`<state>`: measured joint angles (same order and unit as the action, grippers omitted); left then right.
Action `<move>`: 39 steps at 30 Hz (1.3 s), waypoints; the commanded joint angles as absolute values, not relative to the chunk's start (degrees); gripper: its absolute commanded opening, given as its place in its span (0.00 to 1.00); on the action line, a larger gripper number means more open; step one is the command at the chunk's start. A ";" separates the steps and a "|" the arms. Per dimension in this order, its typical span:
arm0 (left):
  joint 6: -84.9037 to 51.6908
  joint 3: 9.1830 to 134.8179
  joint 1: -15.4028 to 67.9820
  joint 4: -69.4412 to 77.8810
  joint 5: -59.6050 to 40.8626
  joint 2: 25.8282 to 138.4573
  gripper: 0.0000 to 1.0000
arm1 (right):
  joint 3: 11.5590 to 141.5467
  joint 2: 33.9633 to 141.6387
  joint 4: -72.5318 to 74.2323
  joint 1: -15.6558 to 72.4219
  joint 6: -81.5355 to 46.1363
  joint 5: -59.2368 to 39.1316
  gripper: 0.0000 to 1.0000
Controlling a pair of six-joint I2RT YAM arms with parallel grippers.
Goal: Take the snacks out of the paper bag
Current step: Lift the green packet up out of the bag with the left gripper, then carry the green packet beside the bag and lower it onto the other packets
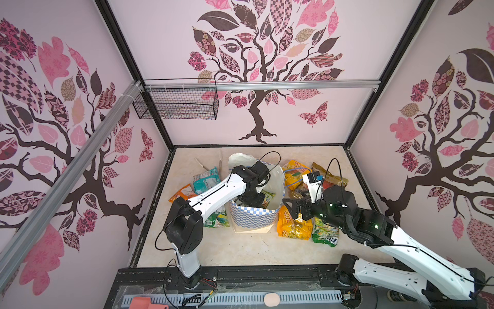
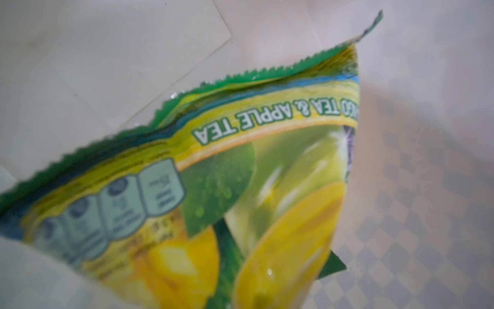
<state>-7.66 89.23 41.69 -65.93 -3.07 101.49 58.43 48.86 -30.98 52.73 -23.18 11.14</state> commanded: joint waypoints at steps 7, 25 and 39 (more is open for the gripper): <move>-7.21 97.80 41.74 -66.26 -0.56 94.90 0.00 | 59.24 50.03 -30.01 52.55 -23.33 11.77 1.00; -6.28 105.61 44.04 -63.64 2.39 89.35 0.00 | 58.79 49.30 -30.46 52.58 -24.15 12.76 1.00; -6.14 107.84 48.17 -57.85 8.65 77.71 0.00 | 58.45 48.69 -30.13 52.57 -24.61 14.37 1.00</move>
<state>-5.85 105.69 48.23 -62.04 5.93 81.25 58.43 49.43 -30.61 52.73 -24.25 13.32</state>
